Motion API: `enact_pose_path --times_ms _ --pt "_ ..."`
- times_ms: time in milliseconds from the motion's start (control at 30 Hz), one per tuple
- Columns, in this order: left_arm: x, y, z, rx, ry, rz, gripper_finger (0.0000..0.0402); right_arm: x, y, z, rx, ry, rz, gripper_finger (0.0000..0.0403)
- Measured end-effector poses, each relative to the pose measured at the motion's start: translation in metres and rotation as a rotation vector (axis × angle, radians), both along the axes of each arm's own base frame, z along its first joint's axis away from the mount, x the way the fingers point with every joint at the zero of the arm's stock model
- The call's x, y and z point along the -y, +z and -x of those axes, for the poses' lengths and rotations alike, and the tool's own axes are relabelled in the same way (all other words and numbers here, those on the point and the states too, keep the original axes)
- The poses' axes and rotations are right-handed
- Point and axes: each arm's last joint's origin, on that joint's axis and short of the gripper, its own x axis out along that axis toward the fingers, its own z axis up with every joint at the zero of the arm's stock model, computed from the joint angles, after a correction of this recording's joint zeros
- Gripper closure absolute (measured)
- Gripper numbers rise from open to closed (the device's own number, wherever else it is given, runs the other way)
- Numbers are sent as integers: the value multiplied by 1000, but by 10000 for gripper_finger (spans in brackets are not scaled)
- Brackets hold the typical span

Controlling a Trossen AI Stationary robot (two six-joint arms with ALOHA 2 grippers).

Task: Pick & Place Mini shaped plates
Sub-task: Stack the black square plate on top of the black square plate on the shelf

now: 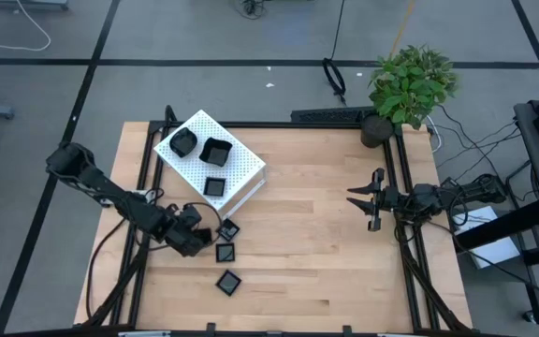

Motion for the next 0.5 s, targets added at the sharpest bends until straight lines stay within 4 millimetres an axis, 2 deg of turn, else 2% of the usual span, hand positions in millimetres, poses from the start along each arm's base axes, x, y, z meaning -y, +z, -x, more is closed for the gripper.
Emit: enact_pose_path --times_ms 267,367,500 --pt "4 -2 -6 67 -100 37 246 0 0 0 0 0 0 300" --pt "6 -2 -8 80 -118 63 279 0 0 0 0 0 0 300" --pt "7 -2 -8 70 -116 95 350 0 0 0 0 0 0 300"
